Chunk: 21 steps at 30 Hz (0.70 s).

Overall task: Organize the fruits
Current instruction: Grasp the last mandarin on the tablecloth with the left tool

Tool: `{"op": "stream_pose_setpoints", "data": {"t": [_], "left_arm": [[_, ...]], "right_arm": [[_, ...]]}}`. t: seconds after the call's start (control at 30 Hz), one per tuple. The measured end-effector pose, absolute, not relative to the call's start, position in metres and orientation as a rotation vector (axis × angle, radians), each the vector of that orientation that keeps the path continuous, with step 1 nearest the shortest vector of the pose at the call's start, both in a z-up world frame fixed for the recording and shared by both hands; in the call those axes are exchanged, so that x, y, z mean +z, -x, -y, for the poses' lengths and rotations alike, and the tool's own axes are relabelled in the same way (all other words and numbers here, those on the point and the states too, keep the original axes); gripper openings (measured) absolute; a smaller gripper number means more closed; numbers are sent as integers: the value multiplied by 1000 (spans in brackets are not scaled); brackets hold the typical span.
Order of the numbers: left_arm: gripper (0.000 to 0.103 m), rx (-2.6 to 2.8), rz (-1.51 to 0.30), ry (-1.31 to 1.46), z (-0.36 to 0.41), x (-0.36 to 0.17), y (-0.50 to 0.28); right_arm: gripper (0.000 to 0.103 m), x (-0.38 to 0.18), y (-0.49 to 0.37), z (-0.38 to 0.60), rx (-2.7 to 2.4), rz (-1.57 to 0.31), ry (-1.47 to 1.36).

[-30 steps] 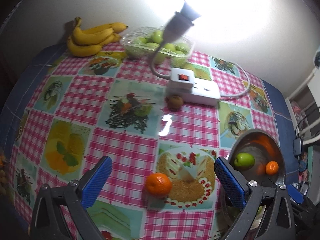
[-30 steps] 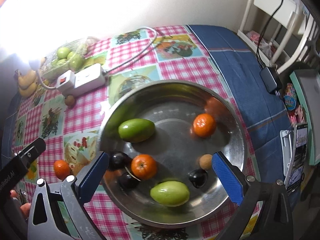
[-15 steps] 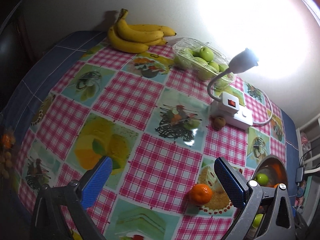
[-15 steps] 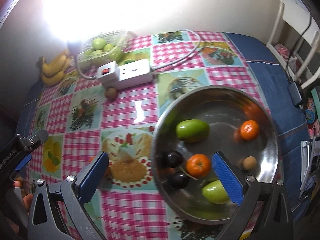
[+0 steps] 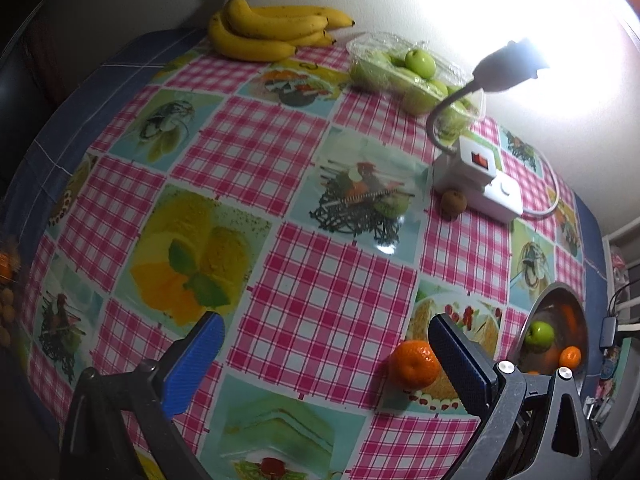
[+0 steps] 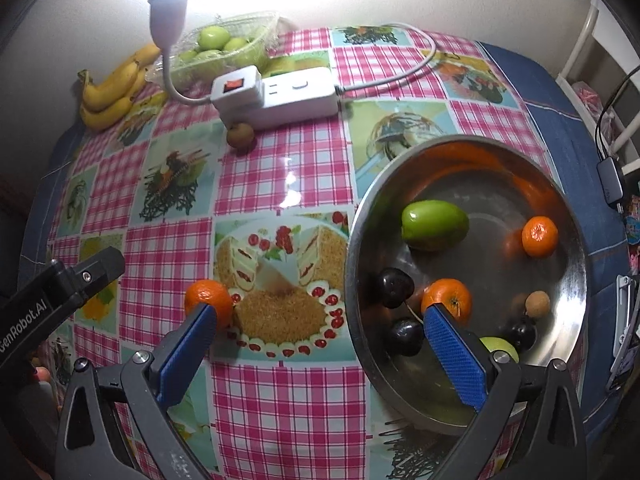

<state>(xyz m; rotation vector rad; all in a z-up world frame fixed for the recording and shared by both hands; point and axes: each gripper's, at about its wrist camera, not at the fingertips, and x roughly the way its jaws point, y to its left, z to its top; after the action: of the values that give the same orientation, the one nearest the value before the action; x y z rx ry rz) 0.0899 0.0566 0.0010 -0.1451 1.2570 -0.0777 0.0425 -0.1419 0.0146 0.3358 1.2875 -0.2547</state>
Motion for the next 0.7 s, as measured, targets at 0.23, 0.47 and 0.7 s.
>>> {"op": "stream_pose_setpoints", "data": {"t": [0.23,0.47,0.7], "left_arm": [[102,-122,-1344,193,-44,-20,-87],[82,-205,-1381,229,-24,-29,-83],[63,-241,-1405,235,-8,-35,-81]], "right_arm": [[103,14,-39,154,-289,-1294,-344],[103,11,-35,167,-312,-1303,-352],[103,10,-31,176,-323,-1302,-360]]}}
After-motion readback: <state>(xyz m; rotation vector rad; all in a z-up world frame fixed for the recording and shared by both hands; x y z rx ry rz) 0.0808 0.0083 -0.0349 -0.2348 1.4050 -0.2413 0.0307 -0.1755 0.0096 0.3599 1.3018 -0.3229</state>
